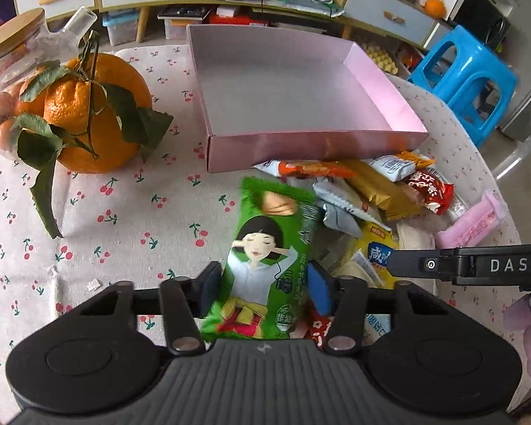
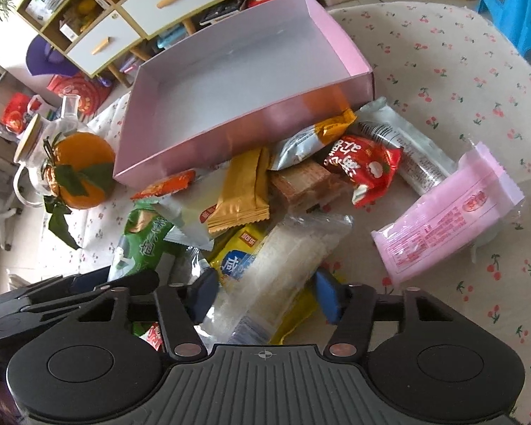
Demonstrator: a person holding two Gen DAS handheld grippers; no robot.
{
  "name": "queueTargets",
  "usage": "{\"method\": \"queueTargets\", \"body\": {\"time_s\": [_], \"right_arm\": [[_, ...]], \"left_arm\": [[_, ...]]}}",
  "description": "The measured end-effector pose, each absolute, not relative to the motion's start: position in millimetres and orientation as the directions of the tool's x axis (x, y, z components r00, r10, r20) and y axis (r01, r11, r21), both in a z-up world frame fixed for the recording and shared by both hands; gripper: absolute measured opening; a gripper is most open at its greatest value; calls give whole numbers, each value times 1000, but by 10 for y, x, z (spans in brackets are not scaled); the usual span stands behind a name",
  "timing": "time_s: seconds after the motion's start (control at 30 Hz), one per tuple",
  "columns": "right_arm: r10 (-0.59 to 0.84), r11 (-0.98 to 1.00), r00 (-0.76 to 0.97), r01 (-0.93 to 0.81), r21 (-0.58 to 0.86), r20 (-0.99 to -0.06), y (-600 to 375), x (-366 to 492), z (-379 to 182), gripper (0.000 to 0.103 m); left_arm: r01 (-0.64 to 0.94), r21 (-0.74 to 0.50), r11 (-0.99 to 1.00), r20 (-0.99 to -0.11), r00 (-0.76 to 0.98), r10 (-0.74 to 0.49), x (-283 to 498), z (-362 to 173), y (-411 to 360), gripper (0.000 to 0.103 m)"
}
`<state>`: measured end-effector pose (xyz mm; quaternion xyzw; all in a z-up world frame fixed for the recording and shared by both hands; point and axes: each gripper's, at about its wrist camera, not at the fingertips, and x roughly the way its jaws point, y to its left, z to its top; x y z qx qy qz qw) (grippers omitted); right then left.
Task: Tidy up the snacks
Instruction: 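Grasp the green cartoon packet with left tool while right tool grasps white bread packet, then lower both packets into the pink box and open both tools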
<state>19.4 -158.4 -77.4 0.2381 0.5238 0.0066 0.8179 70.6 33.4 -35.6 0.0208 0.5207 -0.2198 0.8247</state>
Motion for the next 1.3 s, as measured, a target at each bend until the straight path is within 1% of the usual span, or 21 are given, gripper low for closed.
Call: {"method": "queueTargets", "body": {"time_s": [0.07,0.17,0.47,0.63,0.8,1.0,1.13,1.3], "right_arm": [[262,888,457,232,398,-850,-1607,171,-762,41],[274,887,461,217,407,-844,-1641,134,-745,35],[307,874,491,193,445,-815,-1699,4,-607,26],[330,854,527,187,486,-783,-1752,-63,-477,22],[345,832,550,197,519,-761,-1768,-86,-414,22],[393,789,579,187,585,-714,-1775,-144,-269,22],[361,800,604,191,569,-710,-1832,22,-162,22],[357,806,623,172,566,-696,-1971,417,-191,22]], "left_arm": [[388,-185,903,-867,368,-336,686,-340,325,43],[394,-166,904,-866,381,-325,641,-327,311,43],[387,-166,907,-843,422,-334,542,-153,364,42],[376,-165,912,-825,454,-336,501,-31,385,42],[350,-176,920,-809,481,-338,484,51,377,42],[326,-202,924,-779,518,-353,447,199,381,42],[326,-180,928,-765,547,-340,609,250,290,42],[320,-174,931,-753,567,-335,974,126,195,42]]}}
